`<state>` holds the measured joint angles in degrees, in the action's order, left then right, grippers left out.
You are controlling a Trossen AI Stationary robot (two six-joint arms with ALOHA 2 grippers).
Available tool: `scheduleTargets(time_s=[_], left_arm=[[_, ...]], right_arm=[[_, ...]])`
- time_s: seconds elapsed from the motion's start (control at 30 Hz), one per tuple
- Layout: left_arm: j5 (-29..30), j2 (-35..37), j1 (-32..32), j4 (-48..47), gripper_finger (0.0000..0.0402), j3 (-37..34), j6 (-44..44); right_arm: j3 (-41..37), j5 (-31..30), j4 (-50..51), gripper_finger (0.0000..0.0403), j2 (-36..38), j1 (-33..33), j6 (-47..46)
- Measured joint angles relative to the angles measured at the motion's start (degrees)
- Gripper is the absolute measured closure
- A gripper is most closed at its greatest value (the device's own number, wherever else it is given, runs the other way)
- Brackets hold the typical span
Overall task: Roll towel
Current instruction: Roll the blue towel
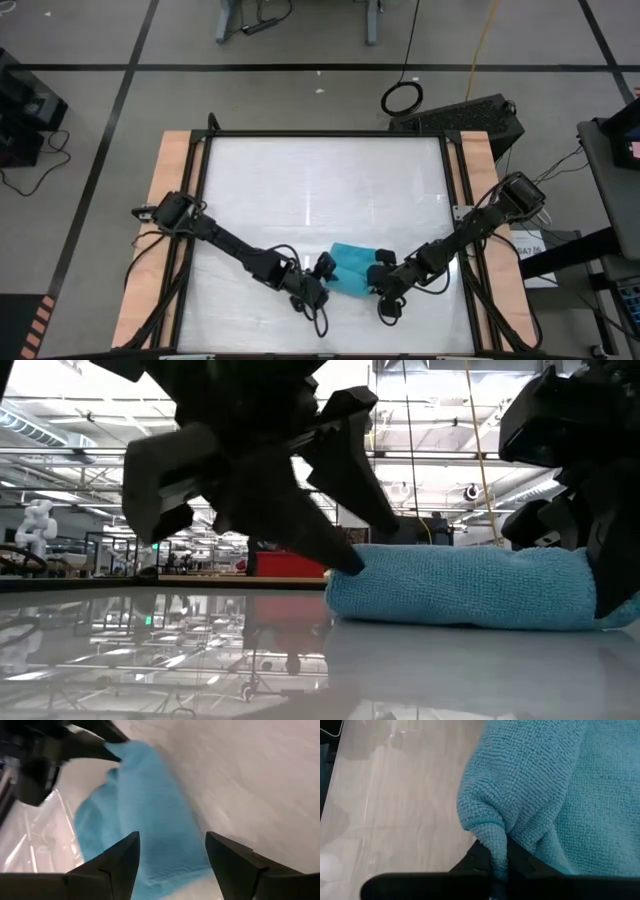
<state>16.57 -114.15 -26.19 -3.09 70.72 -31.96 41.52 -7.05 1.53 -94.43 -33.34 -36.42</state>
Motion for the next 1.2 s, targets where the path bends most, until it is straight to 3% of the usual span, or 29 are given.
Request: scheduleTargets(time_s=[0.4, 0.63, 0.77, 0.93, 1.2], left_arm=[[-3.6, -3.8, 2.3, 1.4, 0.0170, 0.1, -0.4], [2.5, -5.2, 2.7, 1.7, 0.0175, 0.4, 0.1], [1.6, -5.4, 3.8, 1.7, 0.0235, 0.3, -0.8], [-2.9, -5.4, 5.8, -2.0, 0.0378, 0.3, -1.5], [-3.5, -5.1, 9.0, -11.4, 0.0388, 0.5, 5.4]], right_arm=[[0.0, -0.6, -3.2, 0.0394, 0.1, 0.0, -0.5], [0.0, -0.5, -3.9, 0.0394, 0.2, 0.0, -0.4], [0.1, -0.5, -3.9, 0.0394, 0.2, 0.0, -0.2], [0.1, -3.9, -3.2, 0.0394, 0.2, 0.0, 0.7], [0.1, -13.6, -3.0, 0.0394, 0.2, 0.3, 7.5]])
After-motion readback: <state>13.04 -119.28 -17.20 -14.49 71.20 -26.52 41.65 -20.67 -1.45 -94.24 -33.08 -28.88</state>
